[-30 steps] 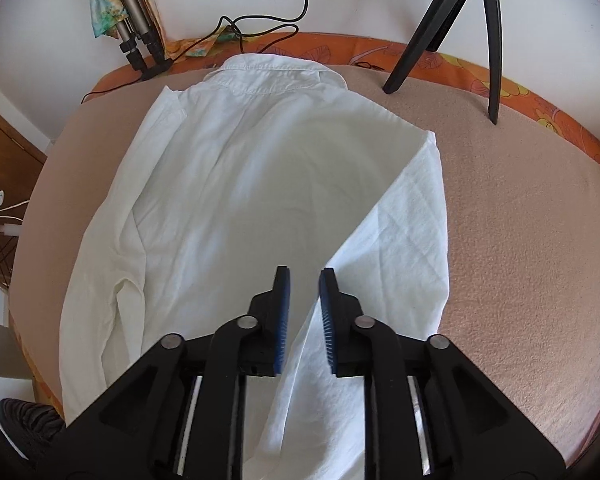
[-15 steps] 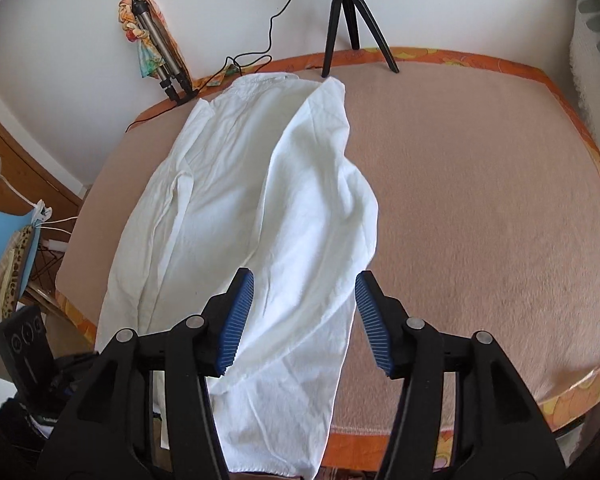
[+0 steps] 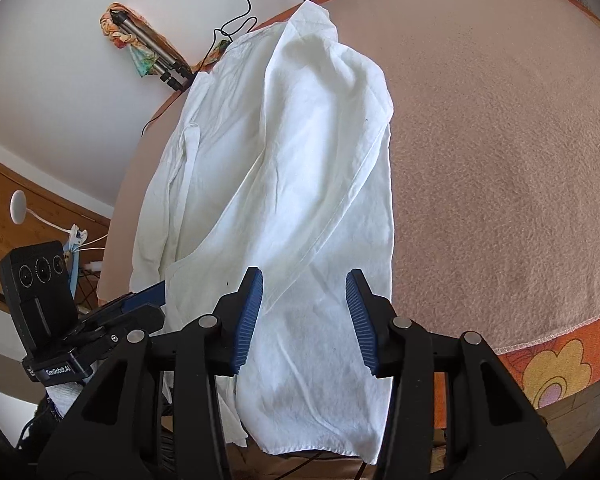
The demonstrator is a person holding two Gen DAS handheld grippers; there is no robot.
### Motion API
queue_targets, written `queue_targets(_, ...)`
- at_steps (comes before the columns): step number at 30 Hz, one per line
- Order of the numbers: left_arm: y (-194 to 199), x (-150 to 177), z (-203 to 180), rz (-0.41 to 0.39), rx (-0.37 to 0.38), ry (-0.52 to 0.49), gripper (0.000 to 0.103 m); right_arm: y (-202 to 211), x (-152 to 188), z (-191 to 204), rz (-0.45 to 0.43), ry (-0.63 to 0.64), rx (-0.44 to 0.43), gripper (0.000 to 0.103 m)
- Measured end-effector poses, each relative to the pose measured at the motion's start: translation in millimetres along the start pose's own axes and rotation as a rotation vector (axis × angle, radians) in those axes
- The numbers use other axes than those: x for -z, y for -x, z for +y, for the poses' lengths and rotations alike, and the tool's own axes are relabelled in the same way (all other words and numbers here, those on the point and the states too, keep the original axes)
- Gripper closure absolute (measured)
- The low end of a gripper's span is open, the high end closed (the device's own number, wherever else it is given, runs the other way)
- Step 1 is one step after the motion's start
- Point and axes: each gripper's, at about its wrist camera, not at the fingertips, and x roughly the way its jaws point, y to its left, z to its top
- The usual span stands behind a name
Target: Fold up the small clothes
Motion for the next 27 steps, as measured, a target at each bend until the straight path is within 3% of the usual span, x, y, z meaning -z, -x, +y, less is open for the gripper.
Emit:
queue_targets(3, -4.7, -2.0, 5.5, 0.003, 0.022, 0.006, 0.061, -14.7, -2.8, 0.9, 0.012, -0.016, 0.007, 0.060)
queue_targets(4, -5.3, -2.2, 8.4, 0.002, 0.037, 0.020, 0.067, -16.8, -2.9, 3.2, 0.010, -0.015, 0.000, 0.074)
queue_targets(6, -3.6, -1.1, 16.6, -0.015, 0.055, 0.051, 0.091, -14.6, -2.2, 9.3, -0.003, -0.003, -0.011, 0.096)
queue_targets(10, 17.2, 1.0, 37.7, -0.111, 0.002, 0.103, 0.092, 11.5, -1.6, 26.9, -0.069, 0.051, -0.049, 0.100)
queue_targets(13, 27.8, 2.6, 55.9, -0.132, -0.044, 0.147, 0.095, 21.9, -4.7, 34.4, -0.099, 0.076, -0.023, 0.100)
queue_targets(16, 34.1, 7.7, 58.7, -0.127, -0.023, 0.148, 0.095, 18.7, -4.2, 36.4, -0.091, 0.092, 0.045, 0.100)
queue_targets(19, 40.6, 11.9, 47.9, -0.133, -0.039, 0.095, 0.086, 32.1, -4.2, 38.6, -0.103, 0.081, 0.004, 0.100)
queue_targets(21, 41.8, 11.8, 41.4, -0.126, -0.058, 0.075, 0.060, 45.3, -4.9, 40.0, -0.143, 0.090, 0.016, 0.100)
queue_targets(25, 38.4, 13.9, 31.1, -0.095, -0.048, 0.049, 0.058, 41.2, -7.0, 28.6, -0.121, 0.047, -0.007, 0.100)
queue_targets(27, 37.0, 19.0, 24.2, -0.074, -0.070, 0.008, 0.058, 31.0, -3.2, 22.4, -0.076, 0.033, -0.016, 0.093)
